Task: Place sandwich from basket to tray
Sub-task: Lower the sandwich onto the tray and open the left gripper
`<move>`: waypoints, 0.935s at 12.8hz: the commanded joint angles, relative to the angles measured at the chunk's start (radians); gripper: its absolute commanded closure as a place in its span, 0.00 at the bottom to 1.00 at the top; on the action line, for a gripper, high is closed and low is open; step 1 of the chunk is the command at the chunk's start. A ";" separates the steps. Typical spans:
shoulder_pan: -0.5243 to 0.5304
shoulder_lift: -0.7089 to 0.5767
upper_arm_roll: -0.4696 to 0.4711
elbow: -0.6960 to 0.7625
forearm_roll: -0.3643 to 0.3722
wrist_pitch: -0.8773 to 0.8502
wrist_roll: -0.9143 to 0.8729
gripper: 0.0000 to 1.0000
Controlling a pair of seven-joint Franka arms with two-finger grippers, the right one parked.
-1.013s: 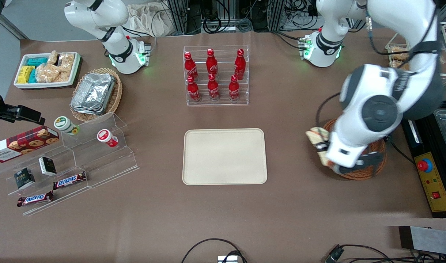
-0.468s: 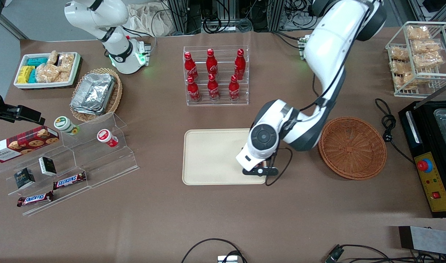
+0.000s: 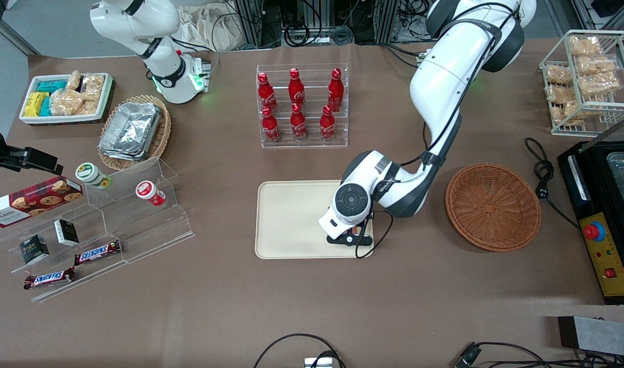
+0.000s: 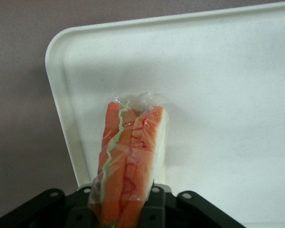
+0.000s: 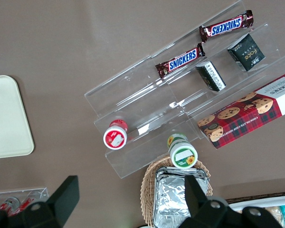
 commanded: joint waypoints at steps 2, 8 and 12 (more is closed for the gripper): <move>0.004 -0.031 0.008 0.040 0.001 -0.039 0.001 0.00; 0.142 -0.254 0.003 0.002 -0.009 -0.178 0.013 0.00; 0.184 -0.516 0.002 -0.320 -0.011 -0.136 0.023 0.00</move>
